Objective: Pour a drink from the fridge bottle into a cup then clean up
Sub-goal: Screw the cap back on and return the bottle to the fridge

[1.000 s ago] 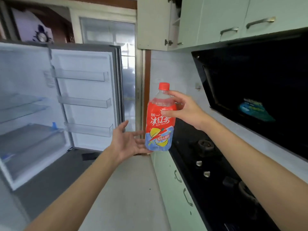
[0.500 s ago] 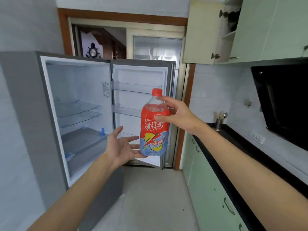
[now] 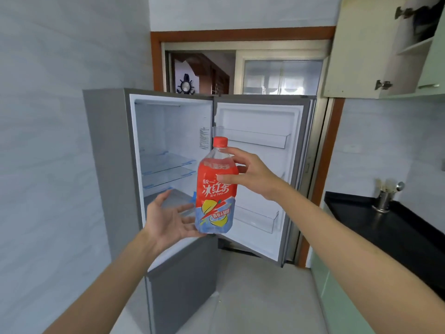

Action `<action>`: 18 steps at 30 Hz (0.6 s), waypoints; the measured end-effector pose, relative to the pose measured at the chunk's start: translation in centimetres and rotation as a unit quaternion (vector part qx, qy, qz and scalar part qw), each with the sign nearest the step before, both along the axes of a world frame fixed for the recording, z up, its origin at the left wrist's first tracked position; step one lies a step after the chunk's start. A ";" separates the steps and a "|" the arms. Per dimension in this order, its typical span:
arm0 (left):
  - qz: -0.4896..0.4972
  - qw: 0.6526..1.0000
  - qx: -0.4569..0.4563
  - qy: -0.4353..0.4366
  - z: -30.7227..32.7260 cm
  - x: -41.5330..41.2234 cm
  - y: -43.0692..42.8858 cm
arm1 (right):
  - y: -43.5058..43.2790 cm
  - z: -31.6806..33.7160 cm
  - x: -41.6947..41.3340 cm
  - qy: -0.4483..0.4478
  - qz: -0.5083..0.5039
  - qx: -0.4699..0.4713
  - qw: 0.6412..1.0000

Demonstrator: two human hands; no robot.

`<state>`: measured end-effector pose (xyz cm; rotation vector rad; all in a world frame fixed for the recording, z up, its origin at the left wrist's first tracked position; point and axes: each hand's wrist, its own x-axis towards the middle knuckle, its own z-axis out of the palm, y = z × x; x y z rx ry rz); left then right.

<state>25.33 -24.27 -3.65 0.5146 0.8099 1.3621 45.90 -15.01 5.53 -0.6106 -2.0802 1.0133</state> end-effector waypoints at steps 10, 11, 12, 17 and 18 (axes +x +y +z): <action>0.068 0.998 -0.002 -0.004 -0.2 -2.0 7.0 | 9.2 0.0 -4.0 -0.003 0.055 0.014 0.998; 0.072 0.997 -0.001 -0.008 -0.1 -2.0 7.9 | 10.3 0.1 -4.1 -0.003 0.058 0.014 0.998; 0.075 0.997 0.001 -0.011 -0.1 -2.0 8.8 | 11.4 0.3 -4.1 -0.003 0.061 0.014 0.998; 0.099 0.995 0.013 -0.009 0.0 -2.1 13.5 | 16.5 0.9 -4.7 0.002 0.086 0.022 0.996; 0.102 0.995 0.016 -0.008 0.0 -2.1 14.2 | 17.3 0.8 -4.9 0.003 0.089 0.026 0.996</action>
